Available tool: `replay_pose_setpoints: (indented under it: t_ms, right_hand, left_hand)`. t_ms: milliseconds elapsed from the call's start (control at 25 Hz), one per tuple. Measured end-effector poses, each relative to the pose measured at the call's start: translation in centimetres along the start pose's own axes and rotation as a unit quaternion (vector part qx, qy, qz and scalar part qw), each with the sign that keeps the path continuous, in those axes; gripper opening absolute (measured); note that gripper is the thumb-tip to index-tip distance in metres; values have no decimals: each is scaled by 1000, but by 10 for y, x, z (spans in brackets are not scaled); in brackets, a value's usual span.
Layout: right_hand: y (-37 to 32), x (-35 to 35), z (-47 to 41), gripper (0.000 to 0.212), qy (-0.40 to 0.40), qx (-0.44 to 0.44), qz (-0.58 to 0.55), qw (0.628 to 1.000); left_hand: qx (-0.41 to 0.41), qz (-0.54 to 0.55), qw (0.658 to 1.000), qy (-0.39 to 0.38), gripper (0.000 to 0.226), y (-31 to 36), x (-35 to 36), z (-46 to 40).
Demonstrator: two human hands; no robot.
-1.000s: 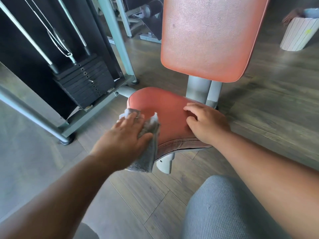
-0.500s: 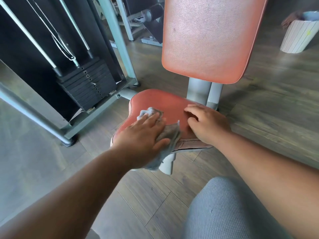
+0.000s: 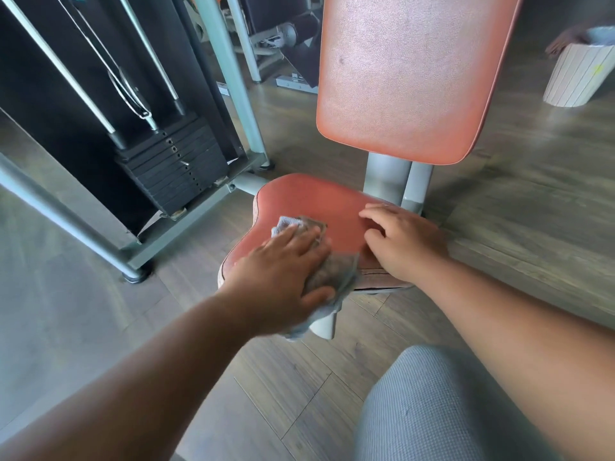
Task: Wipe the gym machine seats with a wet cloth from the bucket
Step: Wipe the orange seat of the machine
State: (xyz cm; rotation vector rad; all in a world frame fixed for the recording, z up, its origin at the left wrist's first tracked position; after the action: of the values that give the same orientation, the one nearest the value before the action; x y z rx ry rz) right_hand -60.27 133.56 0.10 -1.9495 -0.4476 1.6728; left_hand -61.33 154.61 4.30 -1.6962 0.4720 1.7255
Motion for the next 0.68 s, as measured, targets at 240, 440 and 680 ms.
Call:
replay_pose_setpoints:
  t_ms: [240, 440, 680]
  right_hand:
    - [8, 1, -4, 43, -15, 85, -105, 991]
    - [19, -7, -10, 36, 75, 115, -358, 923]
    - [-2, -29, 8, 42, 123, -24, -75, 989]
  left_hand:
    - [-46, 35, 998, 18, 71, -3, 3, 4]
    - [-56, 220, 971, -75, 65, 45, -5, -97]
    - [-146, 254, 954, 55, 53, -11, -28, -49]
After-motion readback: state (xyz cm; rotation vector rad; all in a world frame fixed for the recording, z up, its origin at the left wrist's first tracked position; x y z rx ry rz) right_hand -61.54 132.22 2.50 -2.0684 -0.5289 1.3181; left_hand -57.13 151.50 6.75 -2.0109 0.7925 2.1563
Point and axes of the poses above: each hand's wrist, its own z-axis away from the middle knuckle, its own x-axis out of the palm, y = z × x, the point moved 5 cm from there along -z, towards the middle knuckle, and after that the axes turned 7 degrees about -z, right-handed, at the moved point
